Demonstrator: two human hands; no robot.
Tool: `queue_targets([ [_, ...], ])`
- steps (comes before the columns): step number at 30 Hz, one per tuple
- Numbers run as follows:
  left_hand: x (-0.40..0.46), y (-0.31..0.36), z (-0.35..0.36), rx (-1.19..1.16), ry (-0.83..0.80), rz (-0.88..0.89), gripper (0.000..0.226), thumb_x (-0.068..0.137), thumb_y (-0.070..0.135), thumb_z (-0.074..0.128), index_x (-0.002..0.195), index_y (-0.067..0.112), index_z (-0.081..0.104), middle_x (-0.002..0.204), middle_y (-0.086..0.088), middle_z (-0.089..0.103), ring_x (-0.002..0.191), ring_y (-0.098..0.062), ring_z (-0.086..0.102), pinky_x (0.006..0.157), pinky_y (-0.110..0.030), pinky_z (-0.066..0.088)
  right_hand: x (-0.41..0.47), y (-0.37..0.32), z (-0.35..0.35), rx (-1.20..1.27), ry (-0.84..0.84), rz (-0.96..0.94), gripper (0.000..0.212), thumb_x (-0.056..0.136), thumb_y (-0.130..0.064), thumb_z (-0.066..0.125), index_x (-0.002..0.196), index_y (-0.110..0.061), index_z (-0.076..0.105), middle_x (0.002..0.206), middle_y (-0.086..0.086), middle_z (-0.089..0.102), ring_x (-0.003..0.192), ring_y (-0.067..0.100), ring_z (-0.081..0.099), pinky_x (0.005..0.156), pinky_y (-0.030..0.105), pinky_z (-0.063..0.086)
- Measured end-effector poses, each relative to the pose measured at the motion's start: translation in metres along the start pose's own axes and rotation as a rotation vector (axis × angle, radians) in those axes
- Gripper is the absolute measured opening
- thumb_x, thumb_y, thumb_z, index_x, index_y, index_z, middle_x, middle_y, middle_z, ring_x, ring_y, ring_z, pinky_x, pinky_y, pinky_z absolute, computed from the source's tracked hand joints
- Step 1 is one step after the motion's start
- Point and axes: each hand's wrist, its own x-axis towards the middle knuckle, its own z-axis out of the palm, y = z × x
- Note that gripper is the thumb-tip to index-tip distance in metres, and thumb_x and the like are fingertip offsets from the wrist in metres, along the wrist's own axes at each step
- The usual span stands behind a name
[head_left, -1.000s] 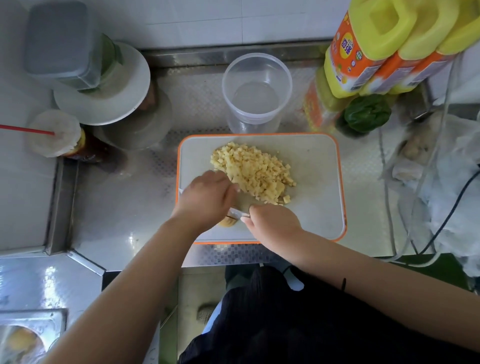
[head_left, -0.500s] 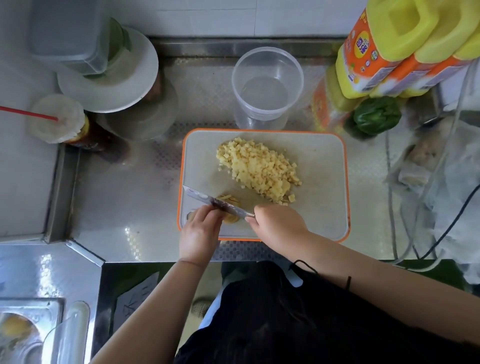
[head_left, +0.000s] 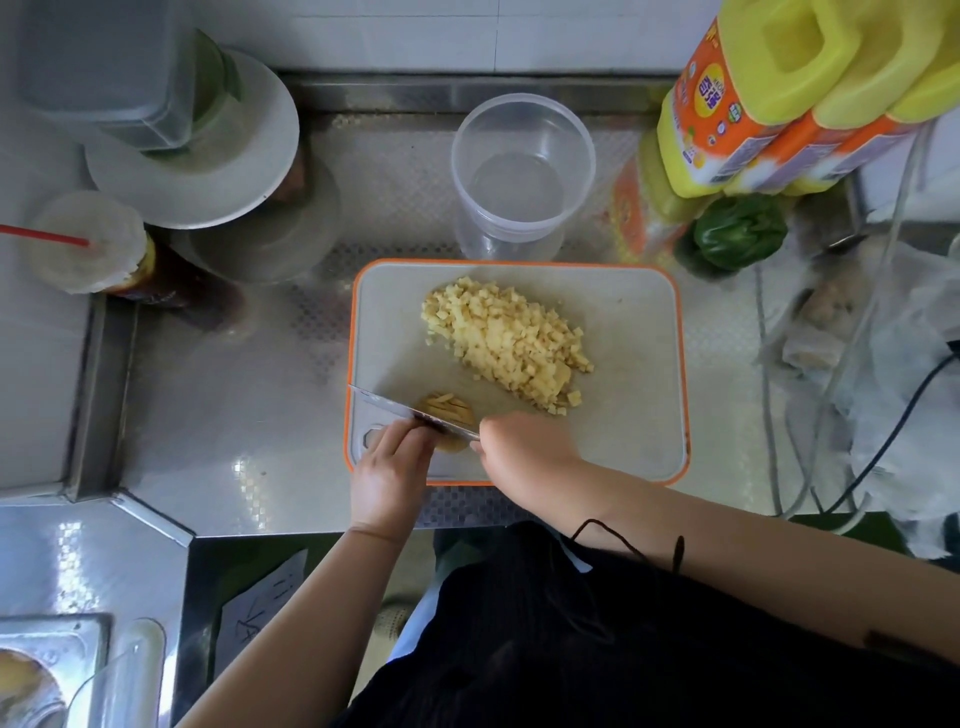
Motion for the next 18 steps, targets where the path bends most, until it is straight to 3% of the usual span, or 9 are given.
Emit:
queue_targets([
  [5,-0.002,-0.001,0.002,0.043,0.004,0.016,0.01,0.083,0.002,0.068,0.085,0.01,0.072,0.089,-0.003,0.066,0.074,-0.021,0.048,0.046,-0.038,0.049,0.002,0.002,0.019,0.117,0.038,-0.023,0.024,0.103,-0.025,0.038,0.093,-0.008,0.053,0.062,-0.001,0.04,0.058,0.024,0.047,0.052,0.029,0.033],
  [8,-0.002,-0.002,0.004,0.06,0.005,0.023,0.009,0.087,0.007,0.063,0.086,0.009,0.072,0.09,-0.004,0.066,0.075,-0.022,0.05,0.048,-0.039,0.05,-0.001,0.005,0.024,0.108,0.082,-0.045,0.032,0.104,-0.03,0.034,0.097,-0.005,0.053,0.067,0.003,0.048,0.061,0.026,0.05,0.053,0.03,0.036],
  [11,-0.002,0.005,-0.01,0.047,0.077,0.095,0.018,0.094,0.016,0.059,0.086,0.007,0.073,0.091,-0.007,0.067,0.077,-0.026,0.062,0.061,-0.04,0.054,-0.004,0.005,0.024,0.077,0.104,-0.075,0.034,0.105,-0.03,0.031,0.101,-0.004,0.053,0.077,0.009,0.057,0.066,0.028,0.055,0.053,0.031,0.033],
  [14,0.021,0.023,-0.038,0.086,0.168,0.136,0.018,0.094,0.017,0.059,0.086,0.007,0.072,0.091,-0.006,0.068,0.084,-0.023,0.06,0.073,-0.033,0.044,-0.001,0.004,0.026,0.056,0.13,-0.084,0.031,0.104,-0.027,0.032,0.103,-0.005,0.054,0.087,0.012,0.064,0.076,0.032,0.061,0.056,0.032,0.033],
  [16,0.05,0.034,-0.049,0.177,0.038,0.153,0.027,0.096,0.025,0.05,0.084,0.012,0.07,0.09,-0.001,0.067,0.087,-0.024,0.058,0.079,-0.035,0.039,0.0,0.004,0.03,0.044,0.165,-0.061,0.03,0.103,-0.027,0.035,0.099,-0.005,0.055,0.076,0.008,0.059,0.069,0.031,0.057,0.053,0.031,0.032],
  [18,0.074,0.041,-0.048,0.306,-0.346,0.146,0.05,0.1,0.038,0.026,0.086,0.015,0.069,0.088,0.001,0.065,0.089,-0.024,0.059,0.087,-0.037,0.038,-0.001,0.003,0.034,0.043,0.165,-0.03,0.028,0.103,-0.028,0.037,0.091,-0.008,0.052,0.062,0.002,0.044,0.06,0.028,0.048,0.046,0.028,0.026],
])
